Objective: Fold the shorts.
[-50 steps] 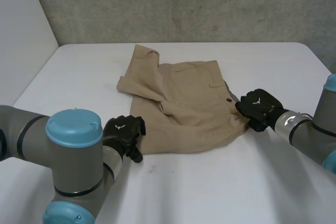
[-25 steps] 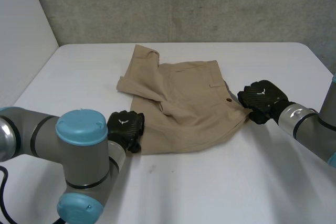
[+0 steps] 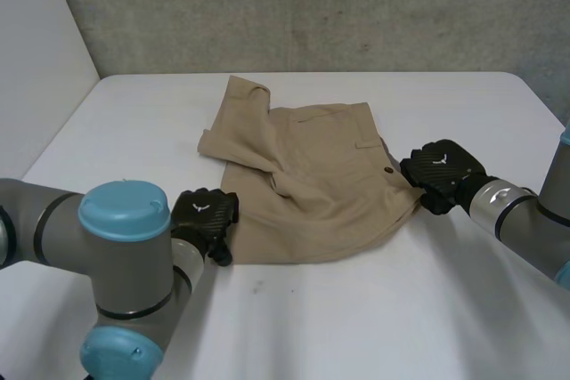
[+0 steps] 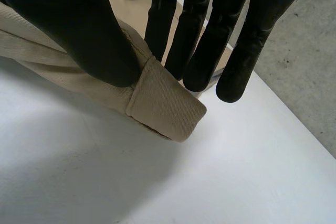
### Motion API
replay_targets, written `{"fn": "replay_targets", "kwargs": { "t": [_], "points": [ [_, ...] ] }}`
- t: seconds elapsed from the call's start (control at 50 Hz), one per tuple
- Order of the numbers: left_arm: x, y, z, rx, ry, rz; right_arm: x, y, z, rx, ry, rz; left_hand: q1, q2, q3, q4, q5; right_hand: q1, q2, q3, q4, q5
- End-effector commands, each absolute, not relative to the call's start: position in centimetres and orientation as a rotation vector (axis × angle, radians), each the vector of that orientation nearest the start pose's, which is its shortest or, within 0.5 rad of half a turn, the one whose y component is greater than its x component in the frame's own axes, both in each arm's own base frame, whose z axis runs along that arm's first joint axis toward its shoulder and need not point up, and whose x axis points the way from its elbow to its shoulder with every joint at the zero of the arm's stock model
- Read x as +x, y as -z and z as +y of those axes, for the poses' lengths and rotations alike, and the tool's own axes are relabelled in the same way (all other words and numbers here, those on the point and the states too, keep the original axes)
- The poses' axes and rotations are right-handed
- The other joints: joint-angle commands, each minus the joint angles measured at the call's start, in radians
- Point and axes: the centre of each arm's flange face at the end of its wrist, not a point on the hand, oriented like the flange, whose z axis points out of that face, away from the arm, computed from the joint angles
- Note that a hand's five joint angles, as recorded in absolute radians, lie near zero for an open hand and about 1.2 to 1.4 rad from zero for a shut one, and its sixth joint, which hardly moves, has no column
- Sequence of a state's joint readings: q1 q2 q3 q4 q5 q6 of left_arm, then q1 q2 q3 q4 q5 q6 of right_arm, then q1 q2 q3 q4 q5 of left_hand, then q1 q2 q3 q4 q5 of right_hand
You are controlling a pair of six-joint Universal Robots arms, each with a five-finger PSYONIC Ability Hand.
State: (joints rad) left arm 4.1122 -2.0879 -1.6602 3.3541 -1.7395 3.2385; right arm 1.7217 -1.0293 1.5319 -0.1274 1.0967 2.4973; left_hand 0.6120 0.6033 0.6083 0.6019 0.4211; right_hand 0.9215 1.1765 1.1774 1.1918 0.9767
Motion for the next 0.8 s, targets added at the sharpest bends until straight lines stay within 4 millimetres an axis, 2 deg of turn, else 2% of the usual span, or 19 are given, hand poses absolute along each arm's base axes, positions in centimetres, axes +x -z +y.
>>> {"fn": "replay_targets", "kwargs": {
  "t": [0.02, 0.12, 0.18, 0.22, 0.3, 0.4, 0.42, 0.44, 0.52, 0.54, 0.56, 0.58, 0.68, 0.78, 0.8],
  "points": [
    [-29.3, -11.3, -23.3, 0.777, 1.771, 2.631, 22.5, -14.8, -32.6, -1.315, 1.752, 2.095, 0.057, 0.065, 0.06, 0.067, 0.073, 0.475, 0.22, 0.219, 0.204, 0.245],
    [-29.4, -11.4, -23.5, 0.774, 1.784, 2.626, 22.5, -14.8, -32.6, -1.316, 1.753, 2.092, 0.071, 0.08, 0.075, 0.081, 0.088, 0.475, 0.22, 0.219, 0.204, 0.245],
    [-29.6, -11.5, -23.7, 0.772, 1.795, 2.621, 22.5, -14.8, -32.7, -1.316, 1.755, 2.091, 0.153, 0.162, 0.157, 0.163, 0.169, 0.475, 0.22, 0.219, 0.204, 0.245],
    [-29.6, -11.5, -23.8, 0.77, 1.802, 2.619, 22.5, -14.8, -32.7, -1.316, 1.757, 2.09, 0.282, 0.291, 0.286, 0.292, 0.298, 0.475, 0.22, 0.219, 0.204, 0.245],
    [-29.8, -11.0, -24.1, 0.776, 1.791, 2.623, 22.5, -14.9, -32.7, -1.315, 1.765, 2.094, 0.742, 0.751, 0.746, 0.752, 0.759, 0.475, 0.22, 0.219, 0.204, 0.245],
    [-30.1, -11.6, -23.9, 0.783, 1.814, 2.612, 22.3, -15.7, -32.7, -1.304, 1.792, 2.117, 0.784, 0.793, 0.788, 0.794, 0.801, 0.475, 0.22, 0.219, 0.204, 0.245],
    [-30.1, -12.2, -23.9, 0.777, 1.836, 2.603, 22.2, -16.1, -32.6, -1.299, 1.804, 2.129, 0.784, 0.793, 0.788, 0.794, 0.801, 0.475, 0.22, 0.219, 0.204, 0.245],
    [-29.9, -14.5, -23.8, 0.755, 1.915, 2.569, 22.2, -16.3, -32.5, -1.297, 1.804, 2.137, 0.784, 0.793, 0.788, 0.794, 0.801, 0.475, 0.22, 0.219, 0.204, 0.245],
    [-29.5, -17.5, -23.5, 0.722, 2.02, 2.518, 22.3, -16.9, -31.3, -1.302, 1.763, 2.171, 0.784, 0.793, 0.788, 0.794, 0.801, 0.475, 0.22, 0.219, 0.204, 0.245],
    [-29.2, -19.2, -23.0, 0.711, 2.079, 2.485, 22.4, -17.0, -31.0, -1.307, 1.745, 2.176, 0.784, 0.793, 0.788, 0.794, 0.801, 0.475, 0.22, 0.219, 0.204, 0.245],
    [-29.1, -19.7, -22.8, 0.71, 2.095, 2.476, 22.6, -17.4, -30.2, -1.318, 1.705, 2.181, 0.784, 0.793, 0.788, 0.794, 0.801, 0.475, 0.22, 0.219, 0.204, 0.245],
    [-28.7, -21.3, -22.2, 0.718, 2.139, 2.445, 22.6, -17.5, -30.0, -1.319, 1.692, 2.187, 0.784, 0.793, 0.788, 0.794, 0.801, 0.475, 0.22, 0.219, 0.204, 0.245],
    [-27.2, -23.6, -20.6, 0.79, 2.124, 2.402, 22.5, -18.6, -28.3, -1.323, 1.599, 2.223, 0.784, 0.793, 0.788, 0.794, 0.801, 0.475, 0.22, 0.219, 0.204, 0.245],
    [-25.3, -25.2, -18.5, 0.891, 2.009, 2.392, 22.0, -20.9, -26.0, -1.338, 1.512, 2.27, 0.784, 0.793, 0.788, 0.794, 0.801, 0.475, 0.22, 0.219, 0.204, 0.245],
    [-24.7, -25.6, -17.5, 0.927, 1.96, 2.399, 21.9, -21.3, -25.7, -1.336, 1.496, 2.282, 0.784, 0.793, 0.788, 0.794, 0.801, 0.475, 0.22, 0.219, 0.204, 0.245]
  ]
}}
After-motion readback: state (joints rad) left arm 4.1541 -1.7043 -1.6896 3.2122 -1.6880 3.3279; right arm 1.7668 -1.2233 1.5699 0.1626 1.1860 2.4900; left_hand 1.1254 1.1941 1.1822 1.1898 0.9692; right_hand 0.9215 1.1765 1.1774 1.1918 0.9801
